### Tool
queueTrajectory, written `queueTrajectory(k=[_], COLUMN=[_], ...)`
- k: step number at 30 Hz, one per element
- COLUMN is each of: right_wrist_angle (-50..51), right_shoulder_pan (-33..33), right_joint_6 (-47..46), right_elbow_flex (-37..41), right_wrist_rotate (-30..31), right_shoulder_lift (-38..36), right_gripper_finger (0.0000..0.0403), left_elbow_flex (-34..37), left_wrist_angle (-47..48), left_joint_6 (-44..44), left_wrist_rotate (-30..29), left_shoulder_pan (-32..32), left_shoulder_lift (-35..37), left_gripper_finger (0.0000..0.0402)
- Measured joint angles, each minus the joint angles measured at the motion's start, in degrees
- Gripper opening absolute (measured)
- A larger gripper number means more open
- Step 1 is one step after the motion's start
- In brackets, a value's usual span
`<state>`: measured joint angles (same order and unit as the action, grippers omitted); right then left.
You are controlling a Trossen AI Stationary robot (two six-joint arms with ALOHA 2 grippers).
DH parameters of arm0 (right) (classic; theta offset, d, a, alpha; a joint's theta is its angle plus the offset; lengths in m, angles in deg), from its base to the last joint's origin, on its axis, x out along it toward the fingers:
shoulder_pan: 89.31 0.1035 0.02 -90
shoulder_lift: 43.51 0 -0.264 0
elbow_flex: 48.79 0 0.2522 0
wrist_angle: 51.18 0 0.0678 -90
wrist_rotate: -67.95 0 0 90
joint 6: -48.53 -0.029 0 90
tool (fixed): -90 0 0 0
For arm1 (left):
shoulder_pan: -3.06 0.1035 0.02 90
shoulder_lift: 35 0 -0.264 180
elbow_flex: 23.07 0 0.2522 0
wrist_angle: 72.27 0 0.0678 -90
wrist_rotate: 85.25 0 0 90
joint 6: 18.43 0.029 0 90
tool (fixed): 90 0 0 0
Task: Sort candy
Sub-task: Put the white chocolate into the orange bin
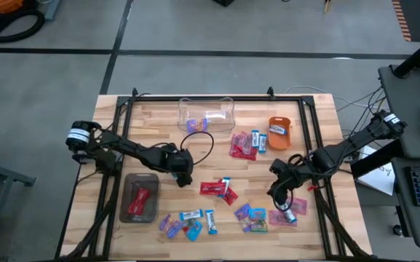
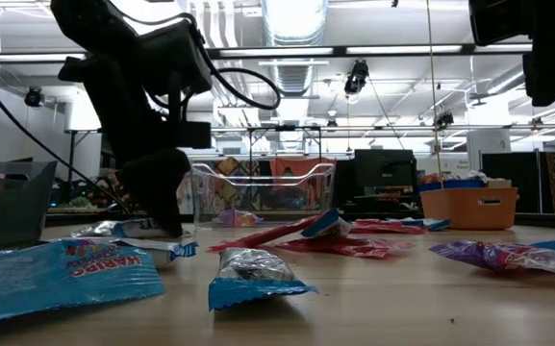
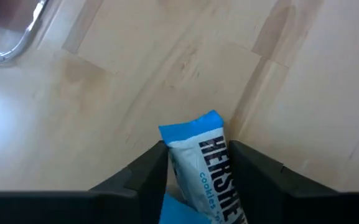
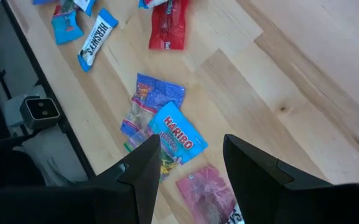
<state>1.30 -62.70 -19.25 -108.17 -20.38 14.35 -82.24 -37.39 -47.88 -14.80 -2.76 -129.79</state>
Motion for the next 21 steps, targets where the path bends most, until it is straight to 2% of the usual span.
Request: queueTrajectory(k=[11,21], right_wrist_angle=[0.0,0.0], right_shoulder_pan=[0.0,0.0], right_joint_6=[2.4,4.3], right_elbow_flex=[0.0,0.0], right_wrist_rotate=[1.2,1.3], right_shoulder_lift=[0.0,0.0], right_gripper_finger=[0.0166,0.0166], left_elbow_flex=[0.1,-3.0], left_wrist_angle=[-2.0,-1.1], left_joint_6=[0.0,0.9], left_wrist_rotate=[1.1,3.7], left_shoulder_pan=[0.0,0.0], left_shoulder_lift=[0.3,2.9], left_gripper_finger=[0.0032,0.0027])
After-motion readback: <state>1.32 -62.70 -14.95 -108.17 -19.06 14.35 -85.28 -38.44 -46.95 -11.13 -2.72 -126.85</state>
